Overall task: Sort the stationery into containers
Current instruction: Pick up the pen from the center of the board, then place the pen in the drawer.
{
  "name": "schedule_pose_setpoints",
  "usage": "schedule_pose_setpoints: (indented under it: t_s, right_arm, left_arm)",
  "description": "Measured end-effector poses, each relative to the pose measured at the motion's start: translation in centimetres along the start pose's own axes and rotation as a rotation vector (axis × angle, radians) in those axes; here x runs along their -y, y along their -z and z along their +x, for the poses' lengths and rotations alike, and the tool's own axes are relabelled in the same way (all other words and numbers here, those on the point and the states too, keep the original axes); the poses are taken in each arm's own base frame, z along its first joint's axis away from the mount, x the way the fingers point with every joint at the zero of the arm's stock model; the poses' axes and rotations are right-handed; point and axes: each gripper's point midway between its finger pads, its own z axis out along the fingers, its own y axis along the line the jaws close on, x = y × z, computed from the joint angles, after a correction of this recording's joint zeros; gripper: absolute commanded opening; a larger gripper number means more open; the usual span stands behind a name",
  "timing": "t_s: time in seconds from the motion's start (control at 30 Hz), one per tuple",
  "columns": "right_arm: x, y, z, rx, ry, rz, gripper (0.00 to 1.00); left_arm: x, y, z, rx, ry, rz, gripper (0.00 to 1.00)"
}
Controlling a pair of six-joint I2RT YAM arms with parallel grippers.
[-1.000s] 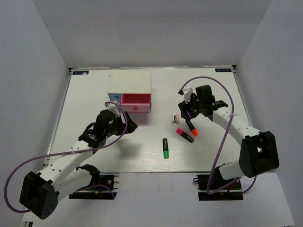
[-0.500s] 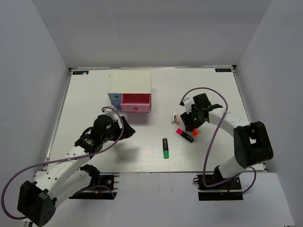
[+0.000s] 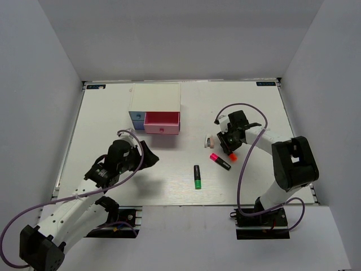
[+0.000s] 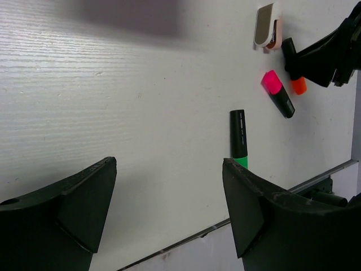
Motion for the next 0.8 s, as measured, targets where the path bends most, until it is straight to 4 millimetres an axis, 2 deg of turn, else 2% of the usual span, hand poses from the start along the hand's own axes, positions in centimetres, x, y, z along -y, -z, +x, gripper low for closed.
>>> schedule_pose_setpoints:
  t_s: [0.03, 0.07, 0.27, 0.37, 0.43, 0.57, 0.63, 0.7, 0.8]
  right_arm:
    - [0.1, -0.1, -0.1, 0.004, -0.001, 0.0, 0.21]
    - [0.1, -0.1, -0.2, 0.007, -0.005, -0.004, 0.17]
    - [-0.8, 0.5, -0.4, 0.013, 0.029, -0.067, 0.13]
    - [-2.2, 2.8, -2.4, 0.089, 0.09, -0.144, 0.13]
    - [-3.3, 5.8, -5.9, 0.217, 0.165, -0.197, 0.13]
    - [-5.5, 13.3, -14.6, 0.527, 0.364, -0.264, 0.13]
    - [-6.9, 16.3, -18.3, 0.65, 0.454, -0.299, 0.11]
    - [-8.7, 18.0, -21.3, 0.728, 0.528, -0.354, 0.11]
    - [-11.1, 18.0, -24.7, 0.786, 0.606, -0.439, 0.11]
  left_arm:
    - [0.0, 0.0, 0.0, -0.002, 0.001, -0.002, 0.86]
    - [-0.1, 0.0, 0.1, -0.005, 0.003, -0.004, 0.86]
    - [-0.3, -0.1, 0.4, -0.017, 0.006, -0.015, 0.86]
    - [-0.4, -0.3, 0.5, -0.02, 0.006, -0.016, 0.86]
    - [-0.7, -0.6, 0.8, -0.03, 0.007, -0.02, 0.86]
    - [-1.2, -1.1, 1.6, -0.059, 0.01, -0.036, 0.87]
    - [-1.2, -1.4, 1.8, -0.071, 0.011, -0.035, 0.87]
    - [-1.2, -1.6, 1.9, -0.076, 0.011, -0.035, 0.87]
    - [-1.2, -2.0, 2.0, -0.086, 0.012, -0.035, 0.87]
